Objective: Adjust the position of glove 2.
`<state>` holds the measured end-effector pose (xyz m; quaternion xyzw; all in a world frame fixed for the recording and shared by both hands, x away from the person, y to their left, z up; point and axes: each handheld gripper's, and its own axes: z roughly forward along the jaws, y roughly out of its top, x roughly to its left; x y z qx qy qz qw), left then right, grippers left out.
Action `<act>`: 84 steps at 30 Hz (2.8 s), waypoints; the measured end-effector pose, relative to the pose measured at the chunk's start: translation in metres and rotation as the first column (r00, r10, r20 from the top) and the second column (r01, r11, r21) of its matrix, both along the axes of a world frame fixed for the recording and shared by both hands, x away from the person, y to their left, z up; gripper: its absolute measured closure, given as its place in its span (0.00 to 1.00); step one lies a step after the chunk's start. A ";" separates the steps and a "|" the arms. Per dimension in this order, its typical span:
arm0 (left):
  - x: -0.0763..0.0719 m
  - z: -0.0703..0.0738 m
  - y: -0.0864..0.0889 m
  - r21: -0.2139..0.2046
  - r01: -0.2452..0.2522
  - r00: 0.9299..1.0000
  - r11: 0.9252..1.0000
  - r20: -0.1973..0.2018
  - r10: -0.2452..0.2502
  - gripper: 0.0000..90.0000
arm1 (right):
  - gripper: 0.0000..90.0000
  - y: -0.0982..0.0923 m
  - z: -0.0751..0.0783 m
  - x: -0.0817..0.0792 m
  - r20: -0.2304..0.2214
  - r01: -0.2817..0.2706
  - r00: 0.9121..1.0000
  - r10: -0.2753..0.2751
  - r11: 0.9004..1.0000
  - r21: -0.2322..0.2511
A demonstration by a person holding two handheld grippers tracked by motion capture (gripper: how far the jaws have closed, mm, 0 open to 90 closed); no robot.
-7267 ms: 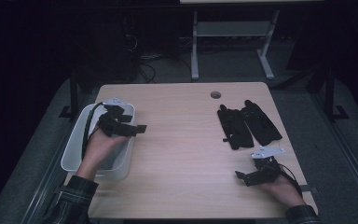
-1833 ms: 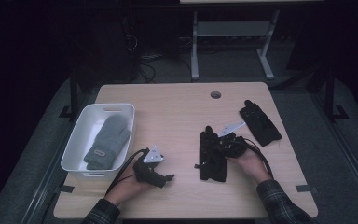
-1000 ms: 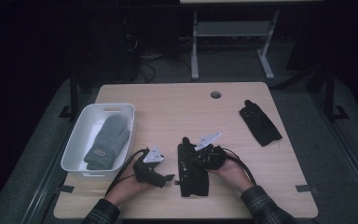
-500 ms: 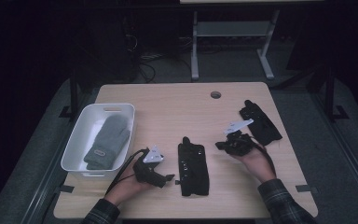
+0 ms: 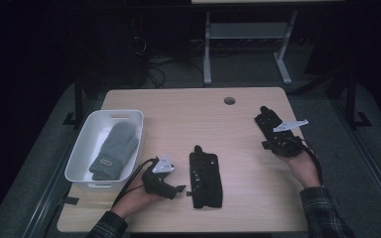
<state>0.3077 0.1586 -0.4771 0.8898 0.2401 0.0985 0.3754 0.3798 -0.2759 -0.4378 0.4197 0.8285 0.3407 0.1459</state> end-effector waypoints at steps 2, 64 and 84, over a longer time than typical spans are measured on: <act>0.000 0.000 0.000 0.000 0.000 1.000 1.000 0.000 0.000 0.14 | 1.00 -0.007 -0.001 0.001 -0.006 0.022 1.000 -0.022 1.000 0.000; 0.000 0.000 0.000 -0.003 0.001 1.000 1.000 0.001 -0.001 0.14 | 1.00 -0.030 -0.003 0.016 -0.047 0.091 0.995 -0.090 0.996 0.020; 0.000 0.000 0.000 -0.004 0.001 1.000 1.000 0.001 -0.001 0.14 | 1.00 -0.023 -0.026 0.035 -0.079 0.117 0.990 -0.120 0.992 -0.035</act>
